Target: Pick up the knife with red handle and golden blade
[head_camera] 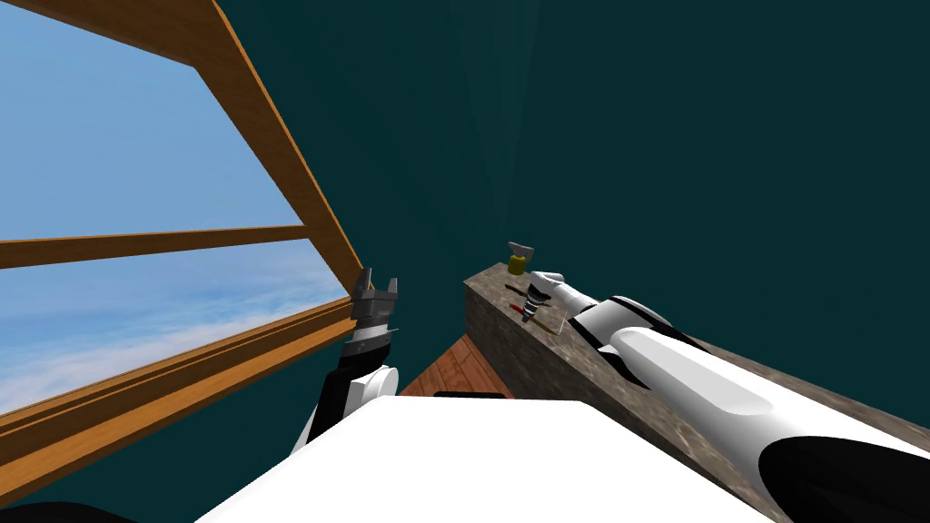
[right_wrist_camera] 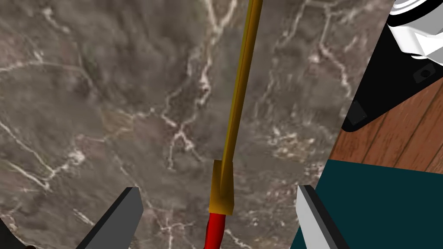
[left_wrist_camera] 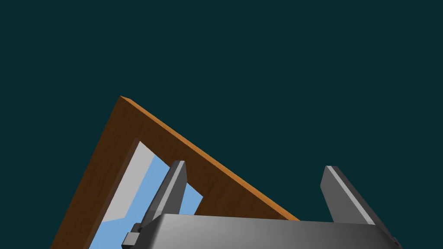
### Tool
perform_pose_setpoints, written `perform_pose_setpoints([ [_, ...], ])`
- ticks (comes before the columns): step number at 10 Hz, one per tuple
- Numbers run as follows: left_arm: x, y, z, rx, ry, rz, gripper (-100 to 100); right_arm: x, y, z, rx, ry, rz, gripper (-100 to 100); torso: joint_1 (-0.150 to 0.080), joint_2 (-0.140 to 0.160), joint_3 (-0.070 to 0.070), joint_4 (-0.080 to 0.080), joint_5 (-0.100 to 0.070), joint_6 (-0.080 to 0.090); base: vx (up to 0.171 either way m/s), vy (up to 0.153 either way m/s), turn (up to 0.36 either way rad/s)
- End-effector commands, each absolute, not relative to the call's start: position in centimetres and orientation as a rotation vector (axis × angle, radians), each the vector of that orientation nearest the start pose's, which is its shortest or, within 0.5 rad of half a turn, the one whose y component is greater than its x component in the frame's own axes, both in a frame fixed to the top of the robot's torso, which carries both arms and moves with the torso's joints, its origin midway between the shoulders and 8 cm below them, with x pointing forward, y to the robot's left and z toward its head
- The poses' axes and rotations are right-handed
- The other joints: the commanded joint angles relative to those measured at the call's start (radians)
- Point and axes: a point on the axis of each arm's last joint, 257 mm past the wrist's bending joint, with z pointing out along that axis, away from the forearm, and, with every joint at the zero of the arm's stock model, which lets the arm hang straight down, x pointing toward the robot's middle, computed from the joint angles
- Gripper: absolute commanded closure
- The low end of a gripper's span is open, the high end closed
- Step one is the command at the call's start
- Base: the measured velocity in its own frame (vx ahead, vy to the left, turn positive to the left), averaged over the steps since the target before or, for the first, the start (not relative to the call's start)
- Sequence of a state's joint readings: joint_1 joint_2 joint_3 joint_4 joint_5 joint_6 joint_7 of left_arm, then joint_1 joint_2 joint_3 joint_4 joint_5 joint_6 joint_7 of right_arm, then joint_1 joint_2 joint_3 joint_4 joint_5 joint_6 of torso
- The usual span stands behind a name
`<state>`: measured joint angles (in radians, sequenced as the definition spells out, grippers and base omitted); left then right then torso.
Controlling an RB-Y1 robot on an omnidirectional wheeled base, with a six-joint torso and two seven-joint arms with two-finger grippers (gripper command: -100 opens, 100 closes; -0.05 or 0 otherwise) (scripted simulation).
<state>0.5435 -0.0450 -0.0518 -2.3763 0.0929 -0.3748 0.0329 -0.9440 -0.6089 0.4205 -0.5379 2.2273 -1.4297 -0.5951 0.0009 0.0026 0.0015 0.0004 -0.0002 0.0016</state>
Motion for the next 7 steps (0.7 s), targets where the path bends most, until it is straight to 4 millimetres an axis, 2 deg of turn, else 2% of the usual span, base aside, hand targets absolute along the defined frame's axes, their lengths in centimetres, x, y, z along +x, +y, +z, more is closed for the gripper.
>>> perform_pose_setpoints([
  [1, 34.3, 28.1, 2.9, -0.819, 0.554, -1.415, 0, 49.0, -34.4, -33.6, -1.346, 2.784, 0.081, -100, 0.0, 0.0, 0.0, 0.0, 0.0, 0.0, -0.012, 0.006, -0.001],
  [2, 34.3, 28.1, 2.9, -0.819, 0.554, -1.415, 0, 48.9, -34.4, -33.6, -1.344, 2.787, 0.081, 0, 0.0, -0.001, -0.001, 0.0, 0.0, 0.0, 0.0, 0.0, 0.0],
  [3, 34.3, 28.1, 2.9, -0.819, 0.554, -1.415, 0, 48.2, -36.0, -34.6, -1.294, 2.81, 0.082, -100, -0.001, -0.002, -0.001, 0.0, 0.0, 0.0, -0.017, 0.005, 0.266],
  [4, 34.3, 28.1, 2.9, -0.819, 0.554, -1.415, 0, 48.2, -36.0, -34.6, -1.294, 2.81, 0.082, -100, 0.0, -0.002, -0.001, -0.001, 0.0, -0.001, -0.019, -0.005, 0.137],
  [5, 34.3, 28.1, 2.9, -0.819, 0.554, -1.415, 0, 47.6, -37.3, -35.4, -1.256, 2.827, 0.081, -100, -0.001, -0.001, -0.001, 0.0, 0.0, 0.0, -0.019, -0.003, 0.167],
  [7, 34.3, 28.1, 2.9, -0.819, 0.554, -1.415, 0, 47.4, -37.7, -35.6, -1.243, 2.833, 0.08, -100, -0.001, -0.001, -0.001, 0.0, 0.0, 0.0, -0.02, 0.001, 0.084],
])
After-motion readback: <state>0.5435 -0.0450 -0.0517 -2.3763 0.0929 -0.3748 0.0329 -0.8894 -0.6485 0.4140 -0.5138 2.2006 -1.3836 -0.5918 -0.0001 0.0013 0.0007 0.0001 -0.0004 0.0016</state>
